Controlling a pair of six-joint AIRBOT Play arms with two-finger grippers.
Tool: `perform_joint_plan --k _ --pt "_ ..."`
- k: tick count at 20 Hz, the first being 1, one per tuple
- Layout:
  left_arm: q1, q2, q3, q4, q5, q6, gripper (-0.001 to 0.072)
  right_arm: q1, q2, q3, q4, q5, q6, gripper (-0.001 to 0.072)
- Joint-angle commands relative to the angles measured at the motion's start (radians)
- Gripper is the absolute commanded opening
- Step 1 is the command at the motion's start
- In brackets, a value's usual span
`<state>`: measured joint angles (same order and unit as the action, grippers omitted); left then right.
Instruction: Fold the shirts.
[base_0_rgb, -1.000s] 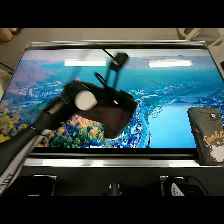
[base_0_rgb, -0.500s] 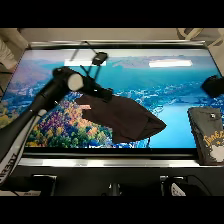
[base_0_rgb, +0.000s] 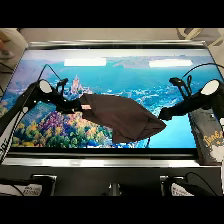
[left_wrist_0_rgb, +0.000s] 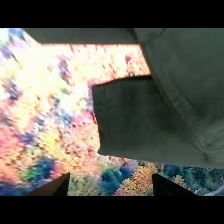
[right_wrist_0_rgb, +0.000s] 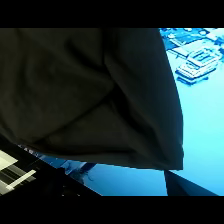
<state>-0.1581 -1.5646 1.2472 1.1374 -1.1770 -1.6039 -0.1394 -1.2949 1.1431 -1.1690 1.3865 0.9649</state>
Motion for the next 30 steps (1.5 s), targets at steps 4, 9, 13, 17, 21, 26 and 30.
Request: perform_joint_plan --k 4,9,13,17,21,26,30 --pt "-0.06 -0.029 -0.138 -0.134 0.213 0.034 0.062 0.0 -0.019 -0.061 -0.069 -0.025 -0.012 0.0672" --pt "-0.099 -0.034 -0.138 -0.14 0.354 0.031 0.0613 0.0 -0.019 -0.178 -0.056 -0.042 -0.008 0.0703" --pt "-0.099 -0.046 -0.138 -0.14 0.373 0.003 0.0047 0.0 -0.019 -0.311 0.003 -0.125 0.011 0.0703" --pt "-0.099 -0.039 -0.137 -0.14 0.364 0.016 0.0026 0.0 -0.019 -0.402 0.135 -0.243 0.01 0.0702" --pt "-0.106 -0.011 -0.137 -0.14 0.36 0.038 0.0025 0.0 -0.019 -0.452 0.238 -0.348 0.011 0.0678" --pt "-0.12 0.093 -0.136 -0.142 0.378 0.072 0.0026 0.0 -0.019 -0.438 0.245 -0.443 0.007 0.0026" --pt "-0.117 0.301 -0.066 -0.14 0.388 0.203 0.0025 0.0 0.059 -0.232 0.241 -0.275 -0.113 0.0024"
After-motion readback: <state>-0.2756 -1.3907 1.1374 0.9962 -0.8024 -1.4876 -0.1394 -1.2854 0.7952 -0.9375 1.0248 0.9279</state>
